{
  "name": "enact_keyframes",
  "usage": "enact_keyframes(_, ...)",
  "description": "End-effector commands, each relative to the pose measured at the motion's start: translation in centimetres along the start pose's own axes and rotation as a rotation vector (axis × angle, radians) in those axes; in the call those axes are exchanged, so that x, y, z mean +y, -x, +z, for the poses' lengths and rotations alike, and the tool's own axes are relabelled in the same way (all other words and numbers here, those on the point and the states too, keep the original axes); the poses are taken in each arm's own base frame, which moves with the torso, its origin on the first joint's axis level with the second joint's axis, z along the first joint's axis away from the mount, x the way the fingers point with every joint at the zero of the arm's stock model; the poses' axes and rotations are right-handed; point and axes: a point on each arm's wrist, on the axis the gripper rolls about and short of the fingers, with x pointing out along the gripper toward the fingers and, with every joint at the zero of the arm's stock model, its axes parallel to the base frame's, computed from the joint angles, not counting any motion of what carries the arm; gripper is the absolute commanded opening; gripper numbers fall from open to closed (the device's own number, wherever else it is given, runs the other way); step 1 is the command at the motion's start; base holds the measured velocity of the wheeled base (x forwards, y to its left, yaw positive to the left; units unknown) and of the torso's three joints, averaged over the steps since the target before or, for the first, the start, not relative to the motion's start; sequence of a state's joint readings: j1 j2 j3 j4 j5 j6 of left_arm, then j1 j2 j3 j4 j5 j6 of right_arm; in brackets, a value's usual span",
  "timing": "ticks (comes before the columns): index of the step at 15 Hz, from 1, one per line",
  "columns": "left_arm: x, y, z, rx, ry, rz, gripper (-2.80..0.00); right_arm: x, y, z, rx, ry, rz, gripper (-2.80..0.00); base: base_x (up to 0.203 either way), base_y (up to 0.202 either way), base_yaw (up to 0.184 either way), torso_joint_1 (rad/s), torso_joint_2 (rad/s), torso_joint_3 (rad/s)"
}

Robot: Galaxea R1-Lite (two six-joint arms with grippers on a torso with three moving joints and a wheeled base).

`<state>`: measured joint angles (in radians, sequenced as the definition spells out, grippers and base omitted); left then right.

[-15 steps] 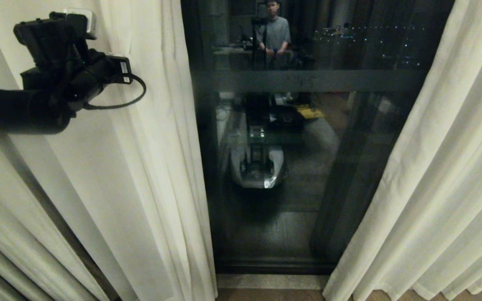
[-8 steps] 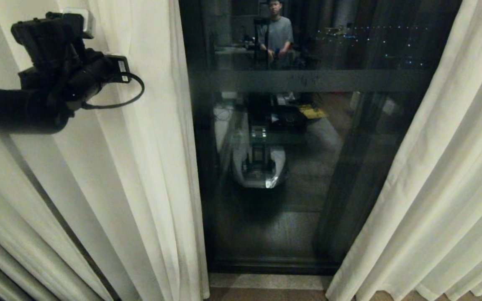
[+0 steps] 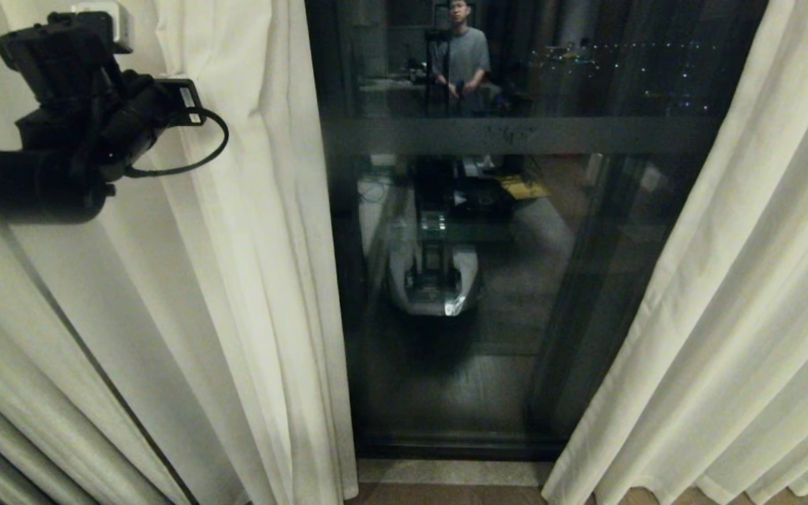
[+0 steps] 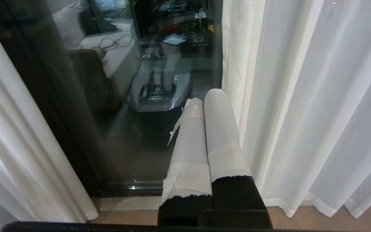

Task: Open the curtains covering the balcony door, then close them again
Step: Pull the inner curtains open on both sides

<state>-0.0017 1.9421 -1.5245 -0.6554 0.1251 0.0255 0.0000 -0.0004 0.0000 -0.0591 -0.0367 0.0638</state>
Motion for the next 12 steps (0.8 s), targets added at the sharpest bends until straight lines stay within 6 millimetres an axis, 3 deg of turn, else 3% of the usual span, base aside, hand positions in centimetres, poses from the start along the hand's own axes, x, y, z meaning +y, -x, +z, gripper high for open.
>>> enact_keyframes(1, 1.3, -0.2, 0.0, -0.005, 0.002, 0.031, -2.8, 0.0, 0.0, 0.0, 0.0, -0.001, 0.0, -2.8, 0.0, 0.0, 0.0, 0.0, 0.0, 0.0)
enact_keyframes(6, 5.8, -0.3, 0.0, -0.006, -0.004, 0.054, -2.8, 0.0, 0.0, 0.0, 0.0, -0.001, 0.0, -2.8, 0.0, 0.0, 0.0, 0.0, 0.0, 0.0)
enact_keyframes(12, 12.8, -0.2, -1.0, 0.024, -0.016, 0.069, -2.8, 0.0, 0.0, 0.0, 0.0, -0.001, 0.001, -2.8, 0.0, 0.0, 0.0, 0.0, 0.0, 0.0)
